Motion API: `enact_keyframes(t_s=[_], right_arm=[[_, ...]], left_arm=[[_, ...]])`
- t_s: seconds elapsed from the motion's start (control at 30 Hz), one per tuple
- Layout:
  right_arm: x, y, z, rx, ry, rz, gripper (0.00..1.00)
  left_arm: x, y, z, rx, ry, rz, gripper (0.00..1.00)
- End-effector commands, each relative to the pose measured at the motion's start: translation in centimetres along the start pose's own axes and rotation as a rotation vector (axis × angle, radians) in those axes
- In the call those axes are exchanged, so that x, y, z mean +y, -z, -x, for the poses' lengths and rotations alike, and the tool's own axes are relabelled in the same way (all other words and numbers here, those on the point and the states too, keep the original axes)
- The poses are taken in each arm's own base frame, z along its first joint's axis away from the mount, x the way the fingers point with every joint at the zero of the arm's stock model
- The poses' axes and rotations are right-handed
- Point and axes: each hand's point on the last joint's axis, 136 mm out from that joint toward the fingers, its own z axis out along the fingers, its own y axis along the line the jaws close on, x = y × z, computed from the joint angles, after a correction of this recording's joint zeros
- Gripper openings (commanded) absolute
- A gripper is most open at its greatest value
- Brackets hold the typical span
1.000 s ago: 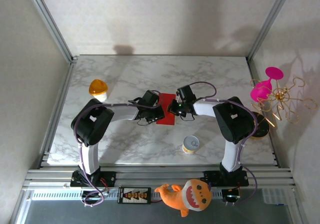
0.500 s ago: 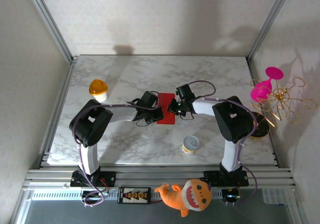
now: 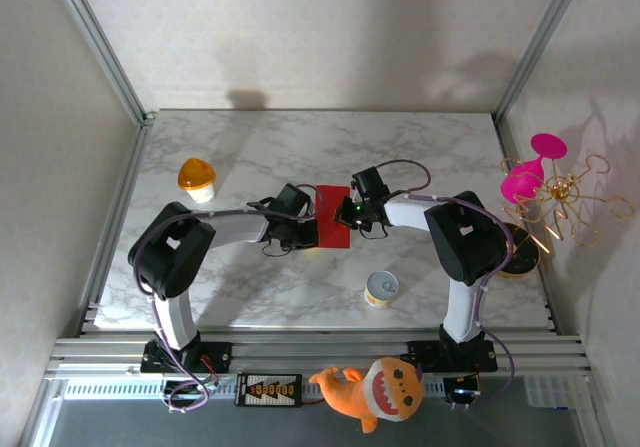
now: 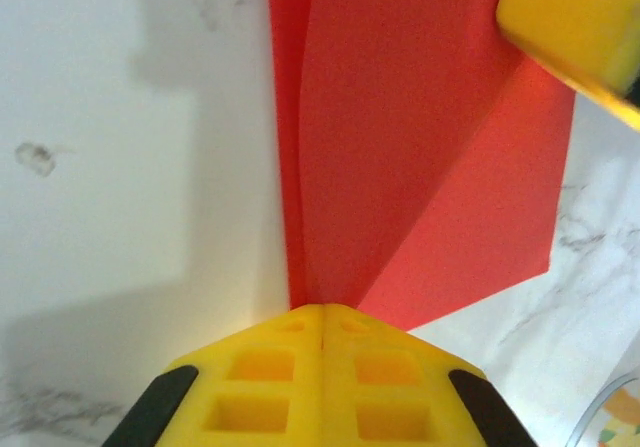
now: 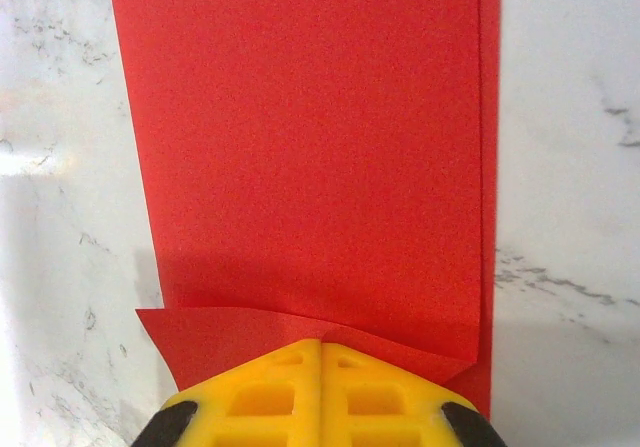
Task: Fold a paper plane with a square sheet of paper (pick it up from the middle)
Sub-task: Fold the triangle a second time at the center of the table.
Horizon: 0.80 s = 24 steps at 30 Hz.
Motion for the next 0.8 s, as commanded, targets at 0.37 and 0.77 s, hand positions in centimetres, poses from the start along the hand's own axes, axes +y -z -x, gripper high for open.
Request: enact_keyframes(t_s=[0.37, 0.77], right_arm=[[-5.9, -1.5, -3.0, 0.08, -0.05, -0.208, 0.03], [-5.9, -1.6, -3.2, 0.088, -0.052, -0.208, 0.03]], left_arm=[[-3.3, 3.7, 3.5, -0.13, 0.025, -0.075, 0.04], [-3.2, -1.1, 3.0, -0.038, 0.07, -0.071, 0.03]])
